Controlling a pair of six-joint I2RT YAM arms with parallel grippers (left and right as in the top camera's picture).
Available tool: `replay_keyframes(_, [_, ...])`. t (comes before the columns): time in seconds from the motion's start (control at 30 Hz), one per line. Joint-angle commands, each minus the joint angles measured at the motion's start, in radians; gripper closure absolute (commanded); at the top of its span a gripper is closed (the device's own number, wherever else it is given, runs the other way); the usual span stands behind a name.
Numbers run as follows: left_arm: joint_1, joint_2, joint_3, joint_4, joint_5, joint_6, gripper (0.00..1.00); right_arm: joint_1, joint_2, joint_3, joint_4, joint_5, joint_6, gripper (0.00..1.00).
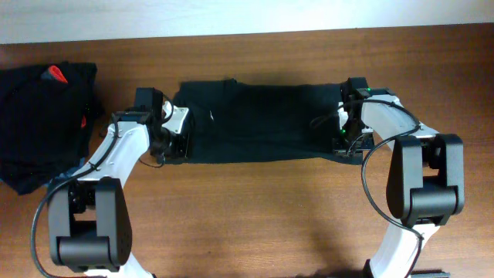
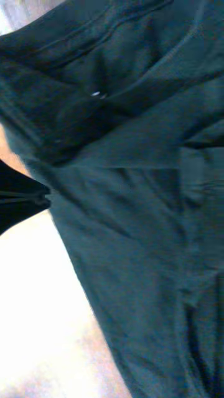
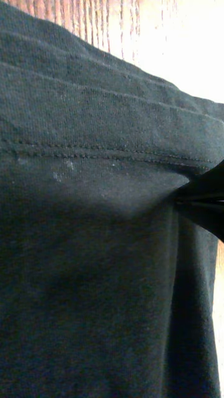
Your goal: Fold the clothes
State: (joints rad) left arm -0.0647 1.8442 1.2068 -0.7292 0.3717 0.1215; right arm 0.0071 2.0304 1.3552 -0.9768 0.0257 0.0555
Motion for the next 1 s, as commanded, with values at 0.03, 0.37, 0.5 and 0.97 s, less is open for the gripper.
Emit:
replay_keyframes(0.03, [0.001,0.048,0.004,0.033,0.003,0.03,0.99,0.001,0.005,-0.022,0.0,0.03,0.002,0.96])
replay_keyframes(0.37, [0.058,0.093,0.004,0.148,-0.387,-0.206,0.99,0.001,0.005,-0.022,-0.004,0.031,0.002,0.96])
replay_keyframes(0.5, [0.093,0.093,0.004,0.145,-0.394,-0.264,1.0,0.001,0.005,-0.022,-0.004,0.031,0.002,0.96])
replay_keyframes(0.97, [0.098,0.086,0.019,0.002,-0.224,-0.234,1.0,-0.001,0.005,-0.022,0.004,0.031,0.002,0.9])
